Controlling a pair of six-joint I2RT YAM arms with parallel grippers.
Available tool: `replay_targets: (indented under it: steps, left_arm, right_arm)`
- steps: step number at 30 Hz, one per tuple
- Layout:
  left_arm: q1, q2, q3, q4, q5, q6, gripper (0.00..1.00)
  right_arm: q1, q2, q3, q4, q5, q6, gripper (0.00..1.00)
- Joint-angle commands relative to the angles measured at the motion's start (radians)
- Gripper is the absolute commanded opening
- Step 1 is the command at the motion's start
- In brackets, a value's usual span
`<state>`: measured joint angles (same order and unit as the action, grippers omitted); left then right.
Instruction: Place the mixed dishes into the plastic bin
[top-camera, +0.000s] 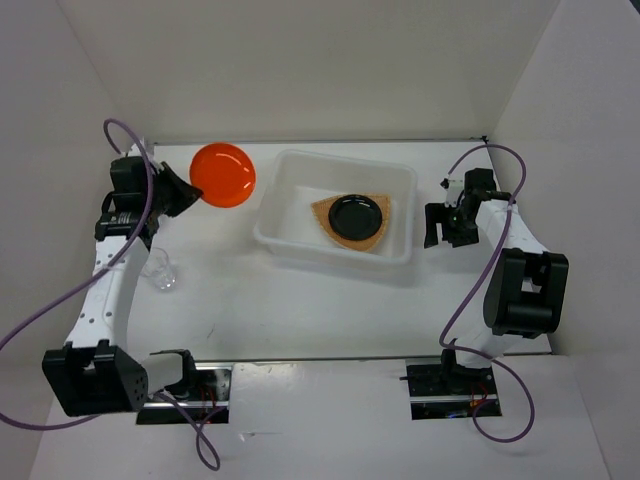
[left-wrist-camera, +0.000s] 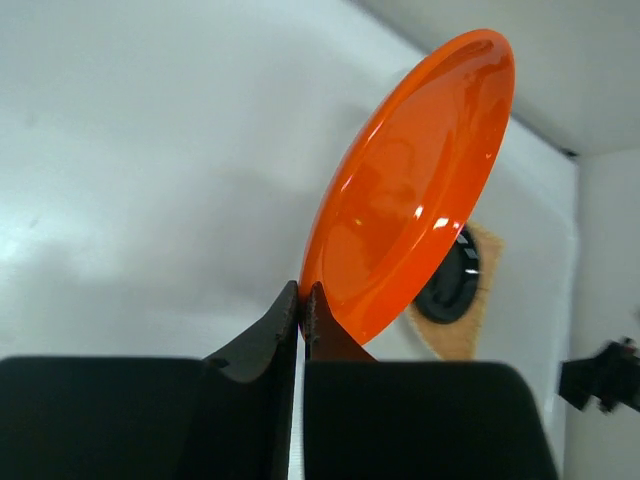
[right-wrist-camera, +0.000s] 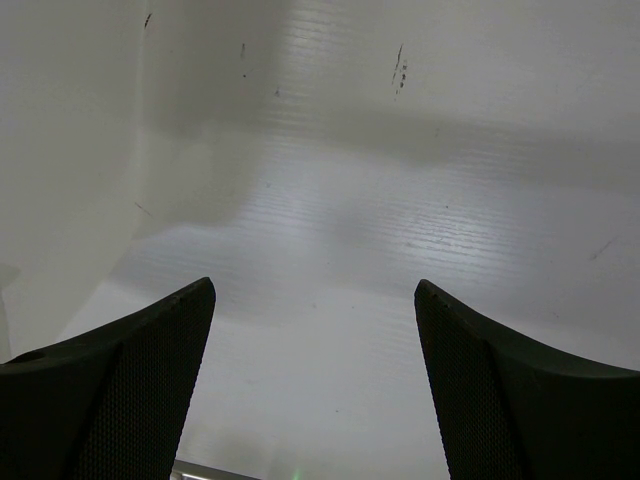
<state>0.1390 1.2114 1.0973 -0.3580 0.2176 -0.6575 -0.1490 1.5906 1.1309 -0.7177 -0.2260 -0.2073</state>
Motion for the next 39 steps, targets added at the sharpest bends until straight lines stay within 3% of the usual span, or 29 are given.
replay_targets:
  steps: [1,5,11,15,18,28,33,39]
  left_arm:
    - [-0.096,-0.053,0.19,0.021,-0.05,-0.065,0.0]
    - [-0.24,0.107,0.317,-0.013,0.072,-0.074,0.0]
    - [-0.472,0.265,0.351,0.059,0.046,-0.074,0.0]
    - [-0.646,0.505,0.586,-0.094,0.014,0.004,0.0]
    - [-0.708,0.62,0.667,-0.121,-0.02,0.015,0.0]
    - [-0.72,0.896,0.849,-0.179,-0.064,0.004,0.0]
    - [-0.702,1.043,1.028,-0.251,-0.073,0.022,0.0]
    - [-0.673,1.129,1.107,-0.303,-0.103,0.022,0.0]
  right_arm:
    - [-0.006,0.002,-0.003,0.018,-0.012,-0.01,0.86]
    - [-0.006,0.002,-0.003,0.018,-0.012,-0.01,0.86]
    - [-0.006,0.002,-0.003,0.018,-0.022,-0.01,0.86]
    - [-0.006,-0.017,-0.003,0.018,-0.022,-0.01,0.86]
    - [-0.006,-0.026,-0.003,0.009,-0.022,-0.02,0.86]
    - [-0.015,-0.026,-0.003,0.009,-0.062,-0.029,0.86]
    - [-0.015,-0.026,-0.003,0.0,-0.081,-0.038,0.86]
    - [-0.015,-0.035,0.006,0.0,-0.081,-0.038,0.86]
